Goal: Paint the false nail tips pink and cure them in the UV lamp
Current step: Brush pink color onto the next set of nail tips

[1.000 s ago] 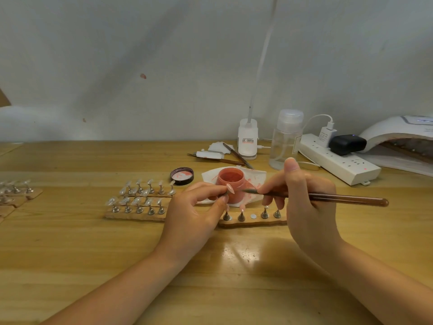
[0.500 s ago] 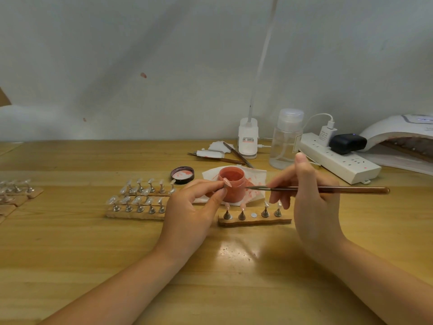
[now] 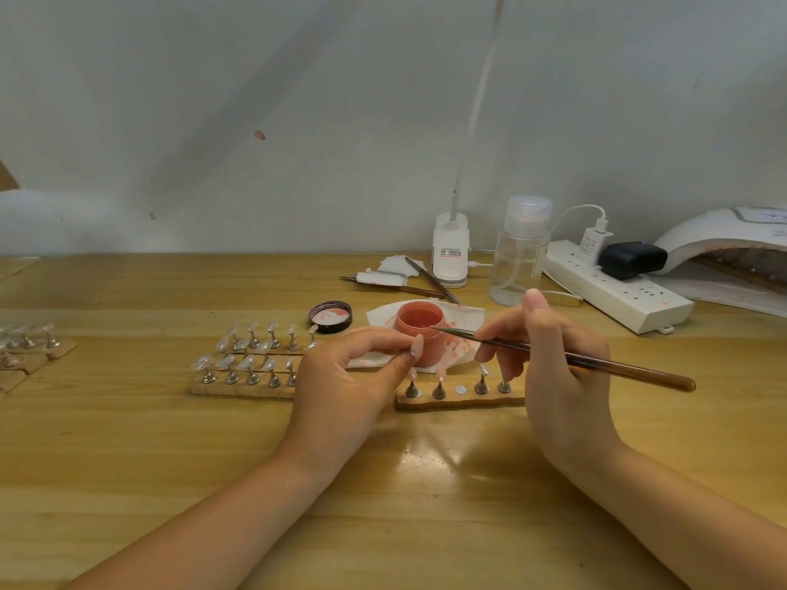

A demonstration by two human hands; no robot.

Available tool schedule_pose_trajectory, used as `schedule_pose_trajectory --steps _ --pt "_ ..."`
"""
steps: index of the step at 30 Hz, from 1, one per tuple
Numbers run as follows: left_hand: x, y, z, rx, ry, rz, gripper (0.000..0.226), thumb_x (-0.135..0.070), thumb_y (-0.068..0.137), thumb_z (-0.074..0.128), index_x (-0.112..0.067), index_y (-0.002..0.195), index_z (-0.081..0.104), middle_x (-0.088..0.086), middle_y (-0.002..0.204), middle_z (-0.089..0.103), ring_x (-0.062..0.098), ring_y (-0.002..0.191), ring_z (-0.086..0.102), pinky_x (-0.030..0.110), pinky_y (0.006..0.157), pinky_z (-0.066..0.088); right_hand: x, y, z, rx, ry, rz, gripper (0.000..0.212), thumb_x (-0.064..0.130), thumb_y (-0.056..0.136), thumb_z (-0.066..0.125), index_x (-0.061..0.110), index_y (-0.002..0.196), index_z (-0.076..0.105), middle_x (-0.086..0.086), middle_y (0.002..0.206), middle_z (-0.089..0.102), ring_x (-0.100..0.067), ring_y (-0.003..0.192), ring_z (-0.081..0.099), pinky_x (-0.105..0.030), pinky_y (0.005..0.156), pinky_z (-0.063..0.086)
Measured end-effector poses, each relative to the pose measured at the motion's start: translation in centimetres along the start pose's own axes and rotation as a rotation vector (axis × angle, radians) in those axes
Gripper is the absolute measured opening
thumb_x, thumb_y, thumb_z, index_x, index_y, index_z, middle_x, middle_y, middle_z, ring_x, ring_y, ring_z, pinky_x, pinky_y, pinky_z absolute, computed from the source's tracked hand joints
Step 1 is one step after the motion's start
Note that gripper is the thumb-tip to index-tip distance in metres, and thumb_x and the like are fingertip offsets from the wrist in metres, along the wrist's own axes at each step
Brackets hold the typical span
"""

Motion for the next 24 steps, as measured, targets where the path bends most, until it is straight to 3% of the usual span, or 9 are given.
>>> schedule_pose_trajectory --steps 3,7,11,18,24 --pt "0.1 -0.1 -0.1 -0.001 0.002 -0.015 0.016 -0.011 0.074 0.071 -0.026 0.080 0.071 -0.013 0.079 0.071 -0.005 0.081 0.063 0.004 0.070 0.042 0.7 -0.1 0.4 0.029 -0.020 -0.071 0.038 0.030 0.091 0.036 0.022 0.068 0.065 0.002 0.064 0.065 -0.002 0.052 0.055 -0.008 0.049 0.039" --pt "0.3 0.0 -0.1 0.010 0.035 -0.019 0.016 -0.009 0.074 0.071 -0.022 0.085 0.072 -0.010 0.082 0.071 -0.001 0.082 0.062 0.007 0.072 0.044 1.6 -0.4 1.7 0.137 -0.098 -0.161 0.035 0.023 0.092 0.034 0.020 0.072 0.063 0.016 0.064 0.061 0.007 0.060 0.057 -0.002 0.057 0.038" --pt "0.4 0.0 -0.1 0.011 0.059 -0.030 0.016 -0.009 0.075 0.070 -0.021 0.086 0.072 -0.007 0.084 0.070 0.000 0.082 0.060 0.005 0.071 0.041 1.8 -0.7 2.1 0.170 -0.133 -0.190 0.036 0.020 0.092 0.035 0.011 0.072 0.064 0.011 0.066 0.061 0.008 0.060 0.057 -0.002 0.057 0.038" --pt "0.6 0.0 -0.3 -0.011 0.064 -0.055 0.021 -0.012 0.075 0.070 -0.032 0.080 0.070 -0.011 0.082 0.070 -0.001 0.081 0.059 0.005 0.070 0.039 1.3 -0.7 1.3 0.128 -0.057 -0.140 0.045 0.029 0.090 0.035 0.021 0.056 0.064 0.007 0.053 0.060 -0.002 0.051 0.057 -0.009 0.051 0.040" --pt "0.6 0.0 -0.3 -0.009 0.072 -0.062 0.022 -0.012 0.075 0.071 -0.034 0.079 0.069 -0.011 0.081 0.069 -0.001 0.080 0.059 0.006 0.070 0.039 1.5 -0.5 2.1 0.154 -0.116 -0.157 0.038 0.022 0.092 0.034 0.012 0.072 0.064 0.012 0.066 0.060 0.007 0.059 0.057 -0.002 0.056 0.038"
Point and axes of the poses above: each hand's wrist, its own y-axis towards the middle knuckle, its own z-axis out of the palm, x = y × z, the point moved 10 cm from there along y, towards the middle knuckle
